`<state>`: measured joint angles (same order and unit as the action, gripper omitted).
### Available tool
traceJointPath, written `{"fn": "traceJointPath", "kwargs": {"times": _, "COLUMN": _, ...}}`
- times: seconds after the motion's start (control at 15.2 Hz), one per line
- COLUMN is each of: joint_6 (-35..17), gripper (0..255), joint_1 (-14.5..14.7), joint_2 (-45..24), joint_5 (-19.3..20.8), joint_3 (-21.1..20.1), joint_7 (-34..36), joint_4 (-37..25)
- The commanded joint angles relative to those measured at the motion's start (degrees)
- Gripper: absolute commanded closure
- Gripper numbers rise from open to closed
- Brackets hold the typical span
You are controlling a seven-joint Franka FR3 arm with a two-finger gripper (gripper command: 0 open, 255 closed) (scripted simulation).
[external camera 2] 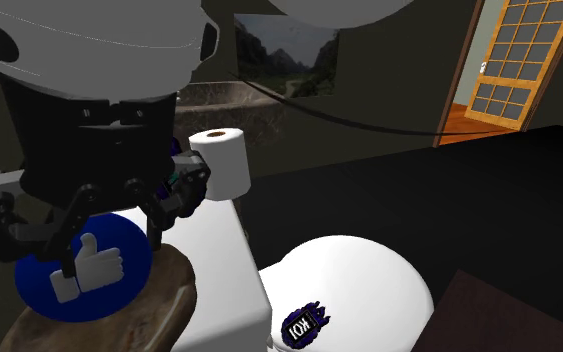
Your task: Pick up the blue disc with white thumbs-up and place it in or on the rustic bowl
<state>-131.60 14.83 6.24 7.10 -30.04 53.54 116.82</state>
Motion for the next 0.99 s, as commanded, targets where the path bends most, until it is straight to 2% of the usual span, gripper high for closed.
{"fn": "traceJointPath", "kwargs": {"times": 0.0, "joint_6": 0.0, "gripper": 255, "joint_1": 0.0, "joint_2": 0.0, "joint_5": 0.0, "joint_3": 0.0, "joint_7": 0.0, "joint_4": 0.0}}
{"fn": "traceJointPath", "kwargs": {"times": 0.13, "joint_6": 0.0, "gripper": 255, "joint_1": 0.0, "joint_2": 0.0, "joint_5": 0.0, "joint_3": 0.0, "joint_7": 0.0, "joint_4": 0.0}}
{"fn": "traceJointPath", "kwargs": {"times": 0.2, "joint_6": 0.0, "gripper": 0, "joint_1": 0.0, "joint_2": 0.0, "joint_5": 0.0, "joint_3": 0.0, "joint_7": 0.0, "joint_4": 0.0}}
{"fn": "traceJointPath", "kwargs": {"times": 0.53, "joint_6": 0.0, "gripper": 0, "joint_1": 0.0, "joint_2": 0.0, "joint_5": 0.0, "joint_3": 0.0, "joint_7": 0.0, "joint_4": 0.0}}
{"fn": "traceJointPath", "kwargs": {"times": 0.79, "joint_6": 6.2, "gripper": 0, "joint_1": 0.5, "joint_2": 4.5, "joint_5": -3.2, "joint_3": 0.7, "joint_7": -2.1, "joint_4": -2.5}}
{"fn": "traceJointPath", "kwargs": {"times": 0.92, "joint_6": 6.2, "gripper": 0, "joint_1": 0.6, "joint_2": 4.5, "joint_5": -3.2, "joint_3": 0.7, "joint_7": -2.1, "joint_4": -2.5}}
